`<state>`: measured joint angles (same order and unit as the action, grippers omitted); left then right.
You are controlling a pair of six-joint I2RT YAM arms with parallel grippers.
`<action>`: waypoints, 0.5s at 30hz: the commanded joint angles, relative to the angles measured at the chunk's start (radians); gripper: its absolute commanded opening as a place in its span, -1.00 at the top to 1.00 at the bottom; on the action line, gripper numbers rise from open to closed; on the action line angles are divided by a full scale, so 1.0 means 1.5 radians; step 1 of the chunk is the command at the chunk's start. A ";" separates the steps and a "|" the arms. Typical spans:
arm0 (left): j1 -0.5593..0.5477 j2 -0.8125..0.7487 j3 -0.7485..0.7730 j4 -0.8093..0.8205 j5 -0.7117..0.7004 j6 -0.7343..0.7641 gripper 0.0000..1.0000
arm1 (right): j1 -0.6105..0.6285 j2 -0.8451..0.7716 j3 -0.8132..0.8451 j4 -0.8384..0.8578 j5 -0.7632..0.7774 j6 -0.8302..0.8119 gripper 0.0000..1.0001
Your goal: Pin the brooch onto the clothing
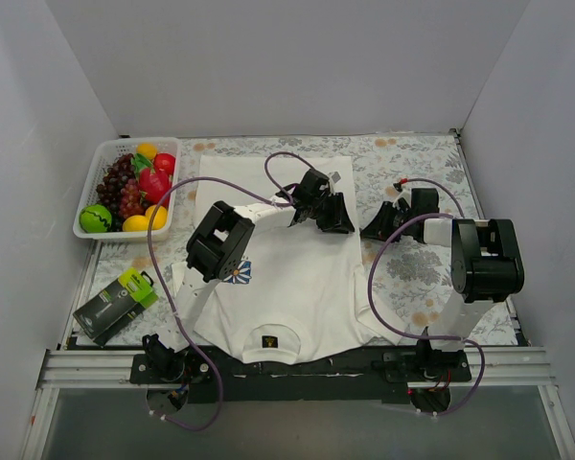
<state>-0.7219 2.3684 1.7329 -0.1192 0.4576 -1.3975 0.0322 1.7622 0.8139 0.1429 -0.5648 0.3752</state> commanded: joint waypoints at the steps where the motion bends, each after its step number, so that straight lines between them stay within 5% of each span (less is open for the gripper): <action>1: -0.007 0.047 -0.013 -0.044 -0.028 0.014 0.47 | -0.003 -0.012 -0.024 0.038 -0.042 0.018 0.45; 10: -0.007 0.048 -0.026 -0.043 -0.032 0.019 0.63 | -0.004 -0.058 -0.054 0.112 -0.071 0.045 0.56; 15: -0.007 0.047 -0.030 -0.044 -0.029 0.023 0.70 | -0.004 -0.065 -0.058 0.121 -0.049 0.057 0.80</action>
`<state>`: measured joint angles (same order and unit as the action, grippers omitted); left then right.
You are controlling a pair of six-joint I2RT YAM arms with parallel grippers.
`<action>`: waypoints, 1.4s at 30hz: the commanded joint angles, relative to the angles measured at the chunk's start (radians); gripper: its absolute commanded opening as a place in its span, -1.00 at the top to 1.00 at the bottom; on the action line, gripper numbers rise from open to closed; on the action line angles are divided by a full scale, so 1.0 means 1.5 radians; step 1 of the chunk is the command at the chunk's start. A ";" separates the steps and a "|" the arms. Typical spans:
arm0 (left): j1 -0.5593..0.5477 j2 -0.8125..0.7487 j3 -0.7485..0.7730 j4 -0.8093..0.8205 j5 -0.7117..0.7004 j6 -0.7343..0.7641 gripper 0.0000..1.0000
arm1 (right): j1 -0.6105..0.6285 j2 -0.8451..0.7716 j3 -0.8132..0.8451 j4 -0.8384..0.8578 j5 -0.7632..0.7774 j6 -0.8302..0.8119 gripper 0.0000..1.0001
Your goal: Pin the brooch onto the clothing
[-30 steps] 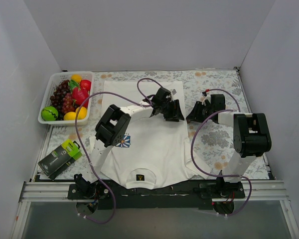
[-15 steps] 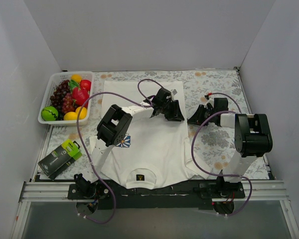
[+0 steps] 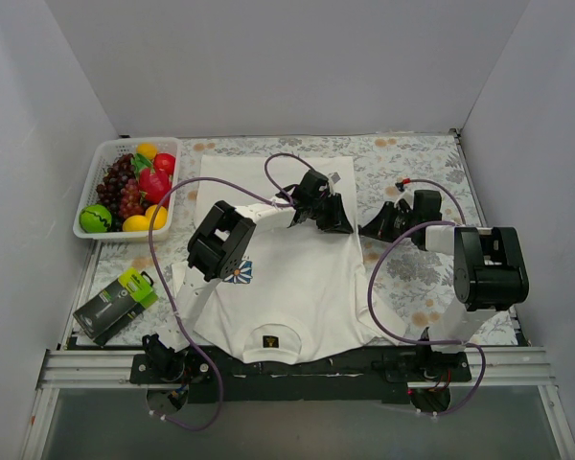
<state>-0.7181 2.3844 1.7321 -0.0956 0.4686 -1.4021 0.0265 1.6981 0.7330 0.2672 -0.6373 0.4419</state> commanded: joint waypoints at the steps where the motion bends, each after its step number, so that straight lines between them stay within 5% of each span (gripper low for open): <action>1: -0.009 0.036 -0.031 -0.060 -0.037 0.028 0.70 | -0.001 -0.020 -0.001 0.034 0.002 0.010 0.90; 15: -0.009 -0.024 -0.046 -0.011 -0.007 0.035 0.42 | -0.001 -0.166 0.021 -0.119 0.171 -0.060 0.97; 19: -0.009 -0.067 -0.054 0.059 0.045 0.013 0.08 | -0.001 -0.250 0.021 -0.135 0.175 -0.075 0.97; 27: 0.018 -0.275 -0.192 0.261 0.077 -0.066 -0.96 | 0.000 -0.413 0.032 -0.166 0.181 -0.106 0.97; 36: 0.147 -0.492 -0.299 0.177 0.062 -0.063 -0.96 | 0.068 -0.439 0.087 -0.218 0.210 -0.135 0.97; 42: 0.254 -0.670 -0.374 0.036 -0.004 -0.003 -0.96 | 0.258 -0.355 0.159 -0.245 0.366 -0.189 0.97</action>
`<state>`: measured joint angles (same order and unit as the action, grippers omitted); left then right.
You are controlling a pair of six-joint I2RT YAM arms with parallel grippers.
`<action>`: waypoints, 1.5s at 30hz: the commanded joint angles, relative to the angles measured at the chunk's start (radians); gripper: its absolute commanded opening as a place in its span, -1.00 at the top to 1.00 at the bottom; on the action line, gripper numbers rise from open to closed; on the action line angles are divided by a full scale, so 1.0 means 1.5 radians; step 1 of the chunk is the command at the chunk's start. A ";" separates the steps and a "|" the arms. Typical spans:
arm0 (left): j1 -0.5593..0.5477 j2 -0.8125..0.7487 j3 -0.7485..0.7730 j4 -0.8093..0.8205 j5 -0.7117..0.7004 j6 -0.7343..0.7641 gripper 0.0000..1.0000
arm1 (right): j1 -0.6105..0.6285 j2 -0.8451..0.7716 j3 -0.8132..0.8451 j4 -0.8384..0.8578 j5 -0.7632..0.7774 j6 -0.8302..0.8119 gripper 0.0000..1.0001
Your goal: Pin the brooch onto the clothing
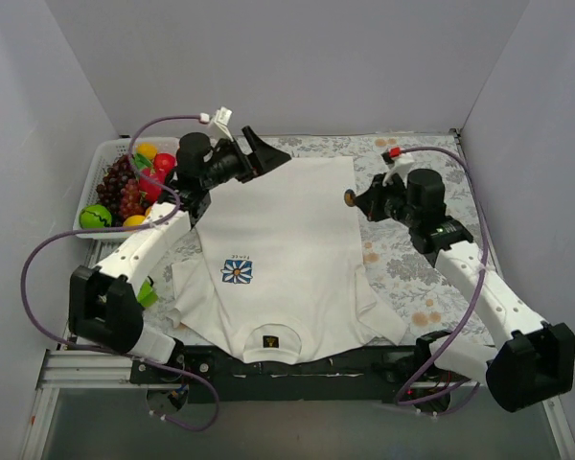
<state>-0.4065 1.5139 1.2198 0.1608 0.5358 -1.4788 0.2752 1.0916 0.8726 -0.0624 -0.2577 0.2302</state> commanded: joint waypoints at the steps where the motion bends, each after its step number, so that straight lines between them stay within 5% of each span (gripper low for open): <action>1: 0.054 -0.109 -0.036 -0.155 -0.058 0.057 -0.96 | 0.134 0.063 0.082 -0.037 0.132 -0.057 0.97; 10: 0.111 -0.198 -0.061 -0.318 -0.116 0.134 -0.96 | 0.309 0.159 0.137 -0.029 0.295 -0.136 0.97; 18: 0.168 -0.193 -0.073 -0.318 -0.006 0.128 -0.96 | 0.409 0.156 0.067 0.067 0.363 -0.211 0.97; 31: 0.183 -0.131 -0.076 -0.295 0.078 0.122 -0.96 | 0.504 0.119 -0.069 0.231 0.544 -0.510 0.97; 41: 0.182 -0.128 -0.021 -0.366 0.073 0.182 -0.96 | 0.572 0.110 -0.176 0.532 0.668 -0.887 0.97; 44: 0.181 -0.135 -0.013 -0.374 0.087 0.210 -0.96 | 0.606 0.141 -0.231 0.732 0.714 -1.089 0.97; 45: 0.180 -0.137 -0.011 -0.381 0.086 0.215 -0.96 | 0.622 0.155 -0.250 0.894 0.718 -1.147 0.97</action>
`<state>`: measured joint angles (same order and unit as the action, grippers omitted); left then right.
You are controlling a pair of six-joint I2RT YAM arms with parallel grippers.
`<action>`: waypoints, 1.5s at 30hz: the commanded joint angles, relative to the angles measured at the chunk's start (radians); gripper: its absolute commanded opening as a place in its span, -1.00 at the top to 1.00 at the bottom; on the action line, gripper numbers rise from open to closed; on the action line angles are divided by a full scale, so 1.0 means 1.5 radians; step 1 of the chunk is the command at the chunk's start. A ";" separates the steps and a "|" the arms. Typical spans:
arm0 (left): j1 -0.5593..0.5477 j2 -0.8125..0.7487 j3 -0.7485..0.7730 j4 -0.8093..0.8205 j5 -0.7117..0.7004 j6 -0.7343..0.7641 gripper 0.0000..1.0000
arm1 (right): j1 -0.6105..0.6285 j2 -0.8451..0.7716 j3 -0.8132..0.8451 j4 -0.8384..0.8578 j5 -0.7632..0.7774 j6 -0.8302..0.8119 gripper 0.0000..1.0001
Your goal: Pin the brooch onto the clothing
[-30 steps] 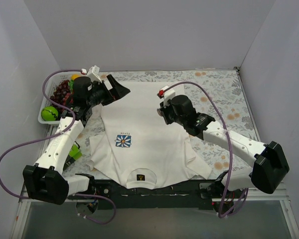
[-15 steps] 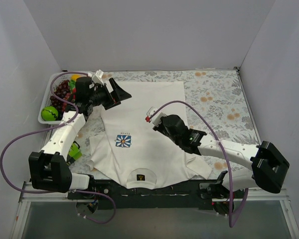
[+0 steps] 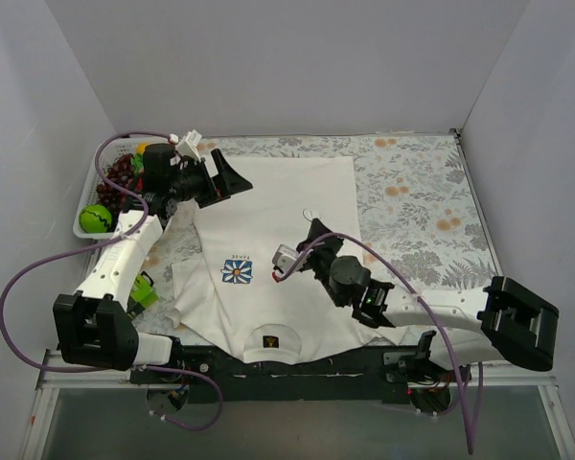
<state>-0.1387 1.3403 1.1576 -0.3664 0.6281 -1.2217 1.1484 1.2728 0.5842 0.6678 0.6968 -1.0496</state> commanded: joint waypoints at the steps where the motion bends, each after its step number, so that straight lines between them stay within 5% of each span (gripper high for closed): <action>1: 0.000 -0.023 0.036 -0.034 0.023 0.048 -0.96 | 0.048 0.050 -0.075 0.495 0.083 -0.354 0.97; 4: -0.007 -0.026 0.042 -0.041 0.045 0.061 -0.96 | 0.070 0.156 -0.103 0.813 0.054 -0.607 0.97; 8: -0.051 -0.013 0.057 -0.045 0.056 0.076 -0.96 | 0.084 0.225 -0.072 0.813 0.062 -0.676 0.97; 22: -0.120 0.011 0.050 -0.065 0.146 0.094 -0.79 | 0.131 0.184 -0.040 0.813 0.043 -0.715 0.97; 36: -0.165 0.021 -0.024 0.068 0.206 0.012 -0.05 | 0.131 0.174 -0.027 0.814 0.077 -0.693 0.97; 45: -0.173 0.078 -0.011 0.121 0.236 0.000 -0.03 | 0.134 0.163 -0.037 0.813 0.065 -0.676 0.97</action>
<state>-0.3889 1.4185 1.1202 -0.2184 0.9390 -1.2182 1.3392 1.5440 0.5175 1.2831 0.7906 -1.9945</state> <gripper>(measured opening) 0.521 0.029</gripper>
